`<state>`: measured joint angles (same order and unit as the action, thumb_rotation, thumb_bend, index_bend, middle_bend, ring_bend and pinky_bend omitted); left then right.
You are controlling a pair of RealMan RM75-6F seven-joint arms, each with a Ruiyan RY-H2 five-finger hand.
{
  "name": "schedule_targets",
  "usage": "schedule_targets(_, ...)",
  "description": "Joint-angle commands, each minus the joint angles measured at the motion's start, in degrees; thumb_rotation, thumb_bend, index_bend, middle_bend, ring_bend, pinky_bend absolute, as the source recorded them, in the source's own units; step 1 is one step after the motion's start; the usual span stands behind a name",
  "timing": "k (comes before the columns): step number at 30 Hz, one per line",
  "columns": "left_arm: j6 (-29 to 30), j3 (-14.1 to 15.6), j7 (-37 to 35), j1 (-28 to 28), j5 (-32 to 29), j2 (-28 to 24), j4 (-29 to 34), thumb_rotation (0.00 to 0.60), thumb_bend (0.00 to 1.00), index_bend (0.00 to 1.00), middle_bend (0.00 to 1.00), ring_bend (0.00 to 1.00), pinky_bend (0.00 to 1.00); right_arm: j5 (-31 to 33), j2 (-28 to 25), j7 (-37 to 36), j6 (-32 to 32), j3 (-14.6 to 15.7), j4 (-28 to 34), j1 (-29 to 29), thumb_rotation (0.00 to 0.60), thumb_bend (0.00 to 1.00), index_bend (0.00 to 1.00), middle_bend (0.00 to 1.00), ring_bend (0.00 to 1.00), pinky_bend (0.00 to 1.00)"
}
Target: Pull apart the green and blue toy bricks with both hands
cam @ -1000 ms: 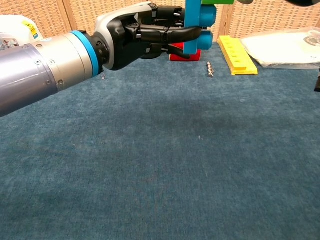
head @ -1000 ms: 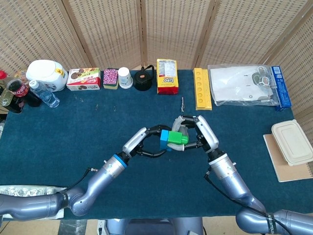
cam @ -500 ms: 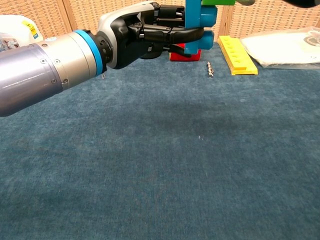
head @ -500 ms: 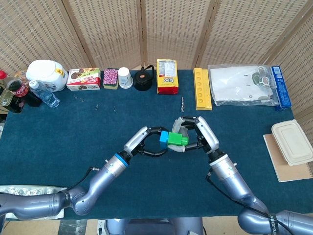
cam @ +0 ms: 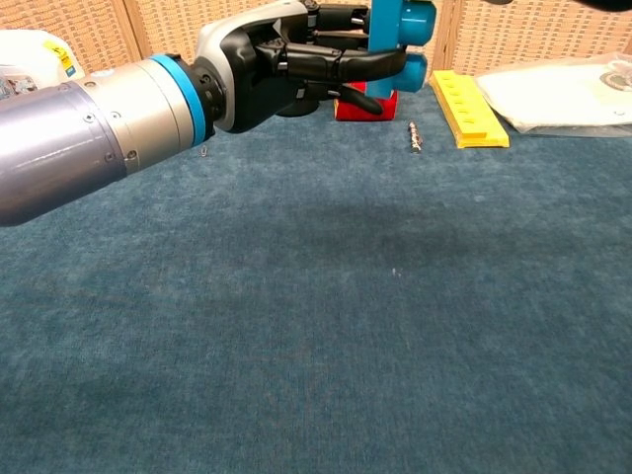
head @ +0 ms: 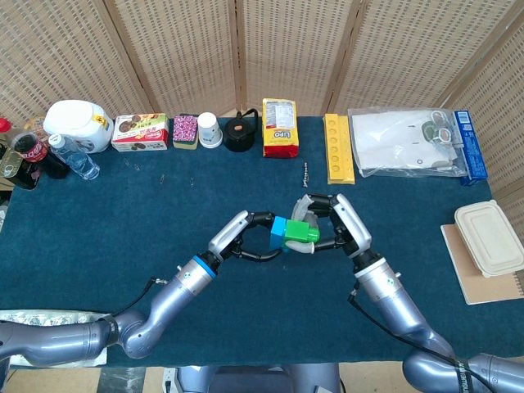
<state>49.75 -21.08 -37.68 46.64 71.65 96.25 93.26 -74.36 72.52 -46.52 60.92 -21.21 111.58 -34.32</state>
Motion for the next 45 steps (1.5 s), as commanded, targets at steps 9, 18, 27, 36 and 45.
schedule_targets(9,1.55,0.51,-2.70,-0.37,2.99,-0.15,-0.20,0.600,0.37,0.71,0.49,0.39,0.43,-0.41,-1.22,-1.55,-0.03,-0.38,-0.01,0.49,0.600,0.08,0.75,0.71,0.77,0.78)
schedule_targets(18,3.39,1.45,-5.60,-1.89,4.98,-2.00,0.13,0.600,0.37,0.71,0.49,0.39,0.44,0.01,-3.02,-2.86,0.04,-1.08,-0.14,1.13,0.600,0.08,0.75,0.71,0.77,0.78)
schedule_targets(27,6.12,3.50,-9.56,-5.01,7.16,-5.95,1.43,0.600,0.37,0.71,0.49,0.39,0.44,1.04,-4.28,-3.74,-0.58,-1.29,-1.43,1.55,0.600,0.08,0.75,0.71,0.77,0.78)
schedule_targets(36,10.49,6.85,-5.18,-10.22,8.93,-14.98,7.34,0.600,0.37,0.71,0.49,0.39,0.45,0.50,-4.00,0.08,-6.38,2.94,-6.01,0.20,0.600,0.08,0.75,0.71,0.75,0.77)
schedule_targets(45,12.28,9.52,6.72,-14.12,6.74,-24.70,13.26,0.600,0.37,0.71,0.49,0.39,0.45,-4.00,-4.71,12.65,-13.21,8.77,-9.72,-2.99,0.600,0.07,0.74,0.69,0.70,0.72)
